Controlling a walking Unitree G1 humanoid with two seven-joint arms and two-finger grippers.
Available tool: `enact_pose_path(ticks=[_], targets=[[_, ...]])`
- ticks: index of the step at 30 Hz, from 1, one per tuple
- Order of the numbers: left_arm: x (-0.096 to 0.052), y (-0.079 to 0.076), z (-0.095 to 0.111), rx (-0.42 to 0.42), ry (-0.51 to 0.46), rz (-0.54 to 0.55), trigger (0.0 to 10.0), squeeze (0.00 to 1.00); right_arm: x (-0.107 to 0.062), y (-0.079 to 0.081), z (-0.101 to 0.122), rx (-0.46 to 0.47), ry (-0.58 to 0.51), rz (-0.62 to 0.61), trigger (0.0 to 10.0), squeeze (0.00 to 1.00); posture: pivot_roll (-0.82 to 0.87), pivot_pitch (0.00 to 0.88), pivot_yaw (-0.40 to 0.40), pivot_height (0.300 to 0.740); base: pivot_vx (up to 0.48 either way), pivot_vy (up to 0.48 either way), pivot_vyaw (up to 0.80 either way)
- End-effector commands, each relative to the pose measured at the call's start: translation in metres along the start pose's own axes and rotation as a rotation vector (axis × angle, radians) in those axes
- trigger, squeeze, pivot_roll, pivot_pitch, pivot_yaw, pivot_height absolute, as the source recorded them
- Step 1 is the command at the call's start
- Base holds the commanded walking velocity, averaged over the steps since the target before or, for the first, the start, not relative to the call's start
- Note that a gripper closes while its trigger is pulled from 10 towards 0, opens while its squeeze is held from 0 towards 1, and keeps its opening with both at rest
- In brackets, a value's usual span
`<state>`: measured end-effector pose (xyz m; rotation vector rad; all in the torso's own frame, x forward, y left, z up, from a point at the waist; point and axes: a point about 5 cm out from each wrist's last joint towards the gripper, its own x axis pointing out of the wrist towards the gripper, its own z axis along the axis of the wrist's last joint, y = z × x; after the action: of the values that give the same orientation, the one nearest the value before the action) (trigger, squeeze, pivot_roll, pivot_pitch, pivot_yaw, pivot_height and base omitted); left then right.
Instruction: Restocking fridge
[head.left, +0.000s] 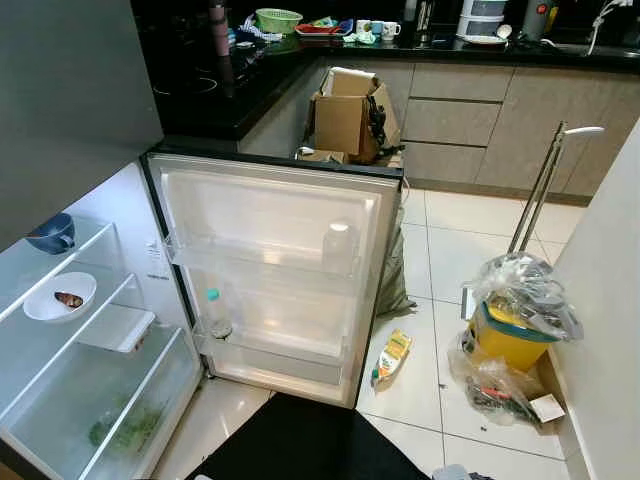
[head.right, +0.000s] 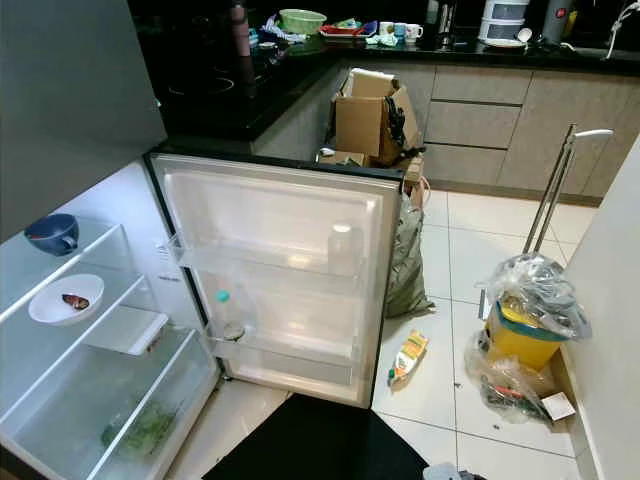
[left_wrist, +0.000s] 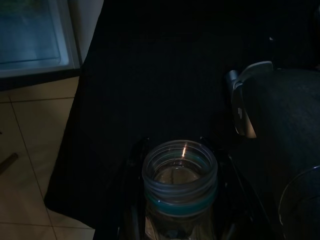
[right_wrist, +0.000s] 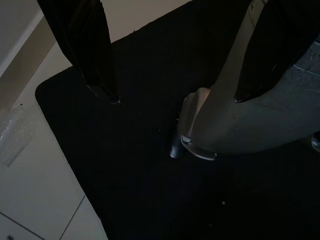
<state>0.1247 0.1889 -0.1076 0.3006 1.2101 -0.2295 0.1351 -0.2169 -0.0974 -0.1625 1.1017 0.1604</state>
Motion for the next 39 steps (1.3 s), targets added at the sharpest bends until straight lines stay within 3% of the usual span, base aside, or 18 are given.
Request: enact_pose_path(ticks=[1, 13, 39], targets=[[0.0004, -0.0041, -0.0013, -0.002, 0.011, -0.011, 10.0, 0.0, 0.0006, 0.0051, -0.0029, 0.013, 0.009, 0.013, 10.0, 0.0, -0.06, 0.0, -0.006, 0.74, 0.0, 0.0, 0.0], [0.0003, -0.0044, -0.0024, 0.006, 0.017, -0.014, 10.0, 0.0, 0.0004, 0.0052, -0.0038, 0.014, 0.012, 0.014, 10.0, 0.0, -0.06, 0.0, -0.006, 0.74, 0.021, 0.0, 0.0], [0.0001, -0.004, -0.0034, 0.019, 0.02, -0.027, 10.0, 0.0, 0.0003, 0.0068, -0.0056, 0.018, 0.012, 0.02, 10.0, 0.0, -0.07, 0.0, 0.0, 0.74, 0.361, 0.0, 0.0]])
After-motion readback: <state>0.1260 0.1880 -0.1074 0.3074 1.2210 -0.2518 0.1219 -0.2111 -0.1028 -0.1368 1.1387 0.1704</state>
